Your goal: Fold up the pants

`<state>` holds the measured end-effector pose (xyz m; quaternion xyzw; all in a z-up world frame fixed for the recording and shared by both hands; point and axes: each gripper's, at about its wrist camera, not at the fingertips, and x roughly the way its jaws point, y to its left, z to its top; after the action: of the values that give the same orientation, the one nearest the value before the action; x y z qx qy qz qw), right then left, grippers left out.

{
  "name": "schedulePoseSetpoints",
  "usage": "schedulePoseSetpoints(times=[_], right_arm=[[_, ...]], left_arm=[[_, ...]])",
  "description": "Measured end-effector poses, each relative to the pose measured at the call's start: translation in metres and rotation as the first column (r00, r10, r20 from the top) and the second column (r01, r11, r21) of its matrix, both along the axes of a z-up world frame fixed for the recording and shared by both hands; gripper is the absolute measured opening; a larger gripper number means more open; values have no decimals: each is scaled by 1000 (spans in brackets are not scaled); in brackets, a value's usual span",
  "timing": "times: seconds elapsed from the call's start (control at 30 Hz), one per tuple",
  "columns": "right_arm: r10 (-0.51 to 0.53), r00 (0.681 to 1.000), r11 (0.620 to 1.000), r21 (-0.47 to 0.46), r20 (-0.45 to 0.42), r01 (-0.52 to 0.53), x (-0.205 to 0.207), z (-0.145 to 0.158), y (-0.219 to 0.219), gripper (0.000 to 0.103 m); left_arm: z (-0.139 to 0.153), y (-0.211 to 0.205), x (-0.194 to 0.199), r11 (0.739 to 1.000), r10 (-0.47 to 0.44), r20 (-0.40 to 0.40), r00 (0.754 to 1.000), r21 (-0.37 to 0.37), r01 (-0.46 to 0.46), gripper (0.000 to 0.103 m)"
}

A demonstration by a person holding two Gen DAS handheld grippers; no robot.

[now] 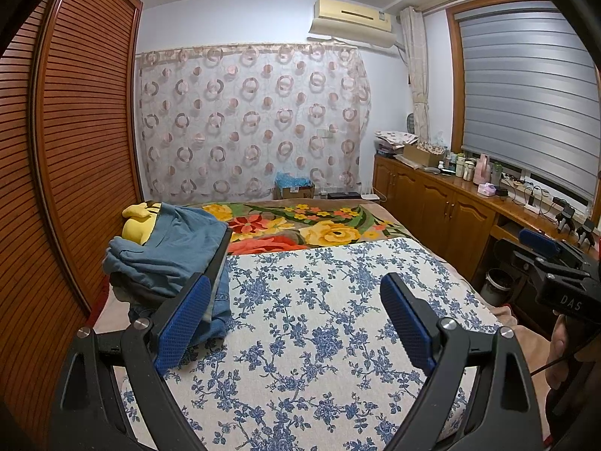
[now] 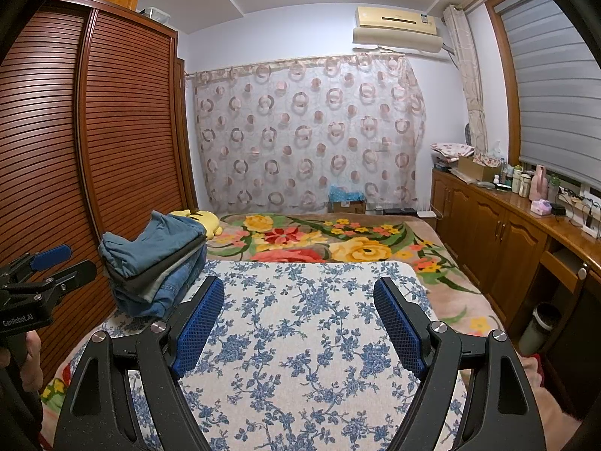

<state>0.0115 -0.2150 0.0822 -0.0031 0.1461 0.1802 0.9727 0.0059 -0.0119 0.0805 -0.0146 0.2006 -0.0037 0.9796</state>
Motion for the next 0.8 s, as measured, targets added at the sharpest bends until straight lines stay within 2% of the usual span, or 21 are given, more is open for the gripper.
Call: schedulePoseSetpoints(times=[0.8], right_arm=[[2,1000,1000,-3,4,-2,-1,0,2,83]], left_arm=[[-2,-1,0,1000,0,1,1000,2,0,92]])
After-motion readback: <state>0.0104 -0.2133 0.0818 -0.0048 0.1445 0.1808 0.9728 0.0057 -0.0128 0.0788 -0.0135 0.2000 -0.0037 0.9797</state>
